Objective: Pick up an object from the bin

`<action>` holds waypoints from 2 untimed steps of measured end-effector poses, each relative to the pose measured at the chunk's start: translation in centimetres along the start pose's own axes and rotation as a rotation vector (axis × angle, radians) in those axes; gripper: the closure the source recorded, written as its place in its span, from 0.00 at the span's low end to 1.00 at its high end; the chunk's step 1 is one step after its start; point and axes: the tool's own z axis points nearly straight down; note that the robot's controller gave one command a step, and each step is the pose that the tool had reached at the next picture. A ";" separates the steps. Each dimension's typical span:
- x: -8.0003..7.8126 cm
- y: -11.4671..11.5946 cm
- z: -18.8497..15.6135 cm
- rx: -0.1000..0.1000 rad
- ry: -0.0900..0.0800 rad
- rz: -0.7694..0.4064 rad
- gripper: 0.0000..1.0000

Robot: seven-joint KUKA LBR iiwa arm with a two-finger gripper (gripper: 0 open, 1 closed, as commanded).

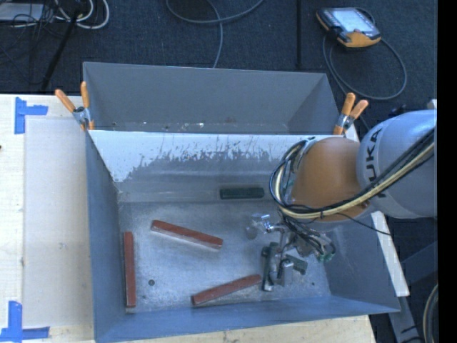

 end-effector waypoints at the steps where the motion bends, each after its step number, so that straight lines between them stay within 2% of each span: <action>1: 4.8 -0.8 0.8 0.002 -0.003 -0.020 1.00; 2: 4.8 -0.8 0.8 0.002 -0.003 -0.021 1.00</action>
Offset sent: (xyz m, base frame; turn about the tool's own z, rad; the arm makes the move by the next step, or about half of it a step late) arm 0.0000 0.0000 0.0000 0.0000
